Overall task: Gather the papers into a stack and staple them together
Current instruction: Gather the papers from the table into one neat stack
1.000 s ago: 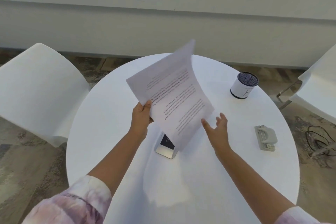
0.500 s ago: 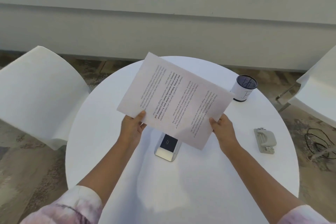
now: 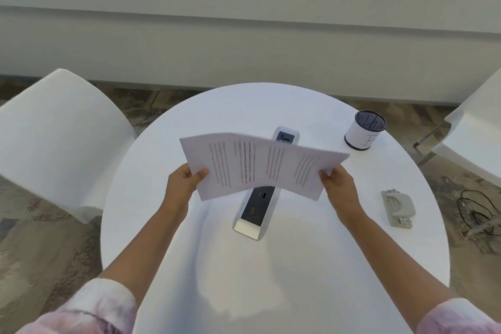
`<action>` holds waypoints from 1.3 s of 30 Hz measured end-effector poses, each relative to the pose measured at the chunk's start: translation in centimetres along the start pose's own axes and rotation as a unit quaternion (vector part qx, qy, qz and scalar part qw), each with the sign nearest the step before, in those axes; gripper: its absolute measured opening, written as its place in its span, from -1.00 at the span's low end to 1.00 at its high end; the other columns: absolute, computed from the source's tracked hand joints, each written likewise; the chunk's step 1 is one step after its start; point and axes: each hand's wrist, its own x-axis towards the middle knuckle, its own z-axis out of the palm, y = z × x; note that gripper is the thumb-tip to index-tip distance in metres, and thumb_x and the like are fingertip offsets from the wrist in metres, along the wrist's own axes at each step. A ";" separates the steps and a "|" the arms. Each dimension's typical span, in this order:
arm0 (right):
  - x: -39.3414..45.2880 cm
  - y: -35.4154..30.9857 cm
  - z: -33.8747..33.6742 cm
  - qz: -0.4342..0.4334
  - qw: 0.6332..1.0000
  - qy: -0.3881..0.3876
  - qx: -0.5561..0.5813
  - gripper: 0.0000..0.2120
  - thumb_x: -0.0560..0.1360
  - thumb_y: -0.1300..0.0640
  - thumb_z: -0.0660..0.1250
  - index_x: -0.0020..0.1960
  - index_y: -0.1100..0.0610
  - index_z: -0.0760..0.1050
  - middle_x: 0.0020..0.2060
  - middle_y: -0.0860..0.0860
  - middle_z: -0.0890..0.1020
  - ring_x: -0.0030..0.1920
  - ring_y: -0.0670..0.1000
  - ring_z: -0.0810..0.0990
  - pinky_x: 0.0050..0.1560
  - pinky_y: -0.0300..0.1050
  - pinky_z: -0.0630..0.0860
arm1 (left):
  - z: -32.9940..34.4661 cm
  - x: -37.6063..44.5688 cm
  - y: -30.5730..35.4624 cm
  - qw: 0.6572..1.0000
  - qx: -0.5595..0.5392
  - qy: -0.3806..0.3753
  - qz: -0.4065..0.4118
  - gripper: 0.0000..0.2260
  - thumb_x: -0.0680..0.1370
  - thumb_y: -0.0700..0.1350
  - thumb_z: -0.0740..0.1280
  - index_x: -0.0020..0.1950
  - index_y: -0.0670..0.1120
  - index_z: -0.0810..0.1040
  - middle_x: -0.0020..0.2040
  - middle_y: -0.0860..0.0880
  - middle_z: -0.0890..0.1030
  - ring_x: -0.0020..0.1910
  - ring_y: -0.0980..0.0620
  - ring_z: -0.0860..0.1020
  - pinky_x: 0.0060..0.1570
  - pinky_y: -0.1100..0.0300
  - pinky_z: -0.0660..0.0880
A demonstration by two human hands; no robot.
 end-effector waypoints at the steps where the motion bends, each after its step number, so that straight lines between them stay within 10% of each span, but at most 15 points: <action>1: 0.1 0.0 -0.1 -0.005 1.000 -0.006 0.007 -0.73 0.55 0.31 0.17 -0.07 -0.06 0.47 -0.08 -0.05 0.60 -0.04 -0.05 0.56 -0.06 -0.27 0.47 | 0.2 0.0 0.1 1.000 0.005 0.000 0.004 -0.80 0.49 -0.24 0.34 0.11 -0.14 0.57 0.07 -0.09 0.63 0.07 -0.14 0.57 0.12 -0.03 0.49; 10: 0.3 2.2 0.4 0.031 0.998 -0.027 -0.041 -0.72 0.54 0.30 0.17 0.22 0.13 0.43 0.08 0.01 0.57 0.12 0.06 0.54 0.10 -0.08 0.49 | 2.0 -1.6 -0.8 0.997 0.072 -0.022 -0.002 -0.82 0.49 -0.20 0.36 0.08 -0.05 0.55 -0.03 -0.03 0.62 0.01 -0.09 0.56 0.04 0.04 0.52; 25: 0.8 3.4 0.2 0.051 0.996 -0.002 -0.072 -0.79 0.54 0.27 0.17 0.15 0.10 0.41 0.07 0.03 0.57 0.14 0.10 0.54 0.09 -0.04 0.48 | 2.8 -1.2 -1.4 0.999 0.040 -0.004 0.001 -0.84 0.54 -0.13 0.29 0.11 -0.07 0.52 -0.04 -0.05 0.61 -0.03 -0.10 0.57 -0.07 0.06 0.54; 32: -0.3 4.0 1.4 0.210 0.976 -0.015 -0.051 -0.35 0.49 -0.04 0.30 0.46 0.14 0.11 0.35 0.12 0.39 0.31 0.11 0.43 0.27 -0.07 0.32 | 2.8 -1.9 -2.2 0.989 -0.136 0.000 -0.066 -0.76 0.55 -0.18 0.26 0.22 -0.07 0.47 0.04 -0.01 0.62 0.01 0.00 0.58 -0.12 0.10 0.55; 36: -1.3 3.8 3.1 0.270 0.933 -0.178 0.160 -0.49 0.56 -0.07 0.15 0.41 0.17 0.21 0.26 0.09 0.51 0.18 0.07 0.54 0.30 -0.03 0.42 | 3.8 -2.8 -3.6 0.972 -0.205 -0.028 -0.108 -0.74 0.55 -0.20 0.25 0.22 -0.01 0.48 0.09 0.04 0.63 0.05 0.08 0.60 -0.11 0.13 0.61; 39: -0.9 2.9 3.8 0.220 0.930 -0.098 0.279 -0.78 0.59 0.18 0.15 0.22 0.15 0.37 0.20 0.11 0.56 0.10 0.05 0.60 0.08 -0.08 0.57 | 4.1 -3.3 -4.1 0.968 -0.211 -0.056 -0.122 -0.69 0.54 -0.24 0.25 0.26 -0.04 0.46 0.13 0.02 0.62 0.07 0.06 0.60 0.00 0.08 0.59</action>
